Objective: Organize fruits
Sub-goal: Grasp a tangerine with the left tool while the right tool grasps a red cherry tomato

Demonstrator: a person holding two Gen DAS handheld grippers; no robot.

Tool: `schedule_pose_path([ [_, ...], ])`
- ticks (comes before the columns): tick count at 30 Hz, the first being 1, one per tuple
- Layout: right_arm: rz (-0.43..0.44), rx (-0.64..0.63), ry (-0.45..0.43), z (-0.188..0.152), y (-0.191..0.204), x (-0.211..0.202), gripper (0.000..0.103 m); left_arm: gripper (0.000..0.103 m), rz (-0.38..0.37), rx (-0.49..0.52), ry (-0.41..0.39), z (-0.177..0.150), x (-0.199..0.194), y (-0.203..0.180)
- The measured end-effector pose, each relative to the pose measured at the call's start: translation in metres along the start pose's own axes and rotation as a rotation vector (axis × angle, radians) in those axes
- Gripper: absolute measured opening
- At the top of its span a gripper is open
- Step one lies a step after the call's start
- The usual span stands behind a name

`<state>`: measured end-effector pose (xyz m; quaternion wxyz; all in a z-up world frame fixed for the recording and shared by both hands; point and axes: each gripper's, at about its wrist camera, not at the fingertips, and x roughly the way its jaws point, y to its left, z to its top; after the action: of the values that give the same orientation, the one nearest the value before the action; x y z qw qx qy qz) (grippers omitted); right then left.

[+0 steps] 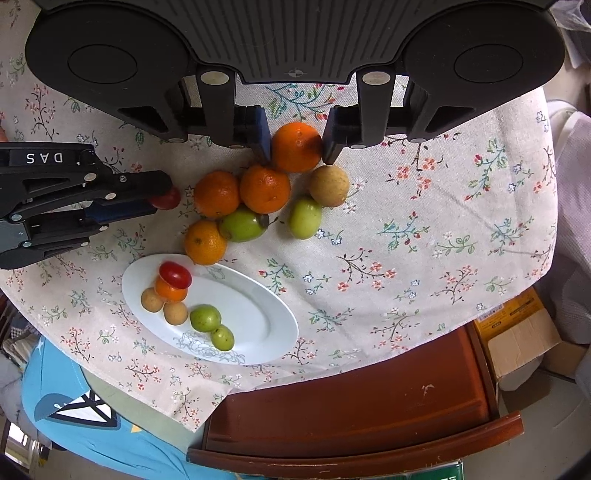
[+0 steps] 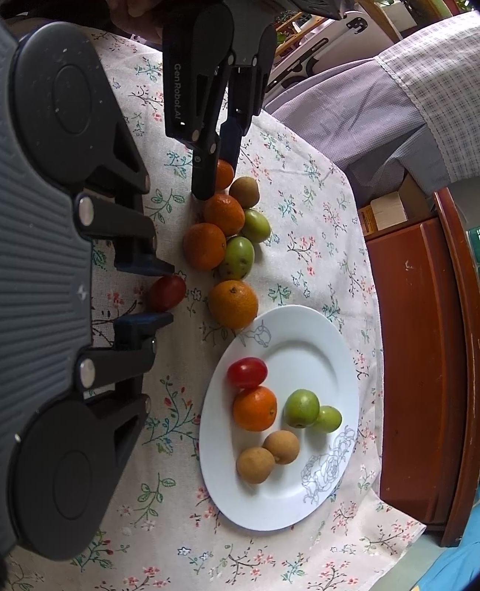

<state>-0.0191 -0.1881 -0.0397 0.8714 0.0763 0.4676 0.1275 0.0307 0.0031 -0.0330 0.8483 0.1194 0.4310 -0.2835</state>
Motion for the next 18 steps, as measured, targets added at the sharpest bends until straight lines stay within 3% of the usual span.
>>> schedule_pose_path([
  [10, 0.022, 0.015, -0.023, 0.004, 0.001, -0.005, 0.021, 0.027, -0.005, -0.014, -0.021, 0.006, -0.015, -0.004],
  [18, 0.030, 0.047, -0.066, 0.011, -0.003, -0.014, 0.021, 0.027, -0.014, -0.039, -0.089, 0.019, -0.030, -0.007],
])
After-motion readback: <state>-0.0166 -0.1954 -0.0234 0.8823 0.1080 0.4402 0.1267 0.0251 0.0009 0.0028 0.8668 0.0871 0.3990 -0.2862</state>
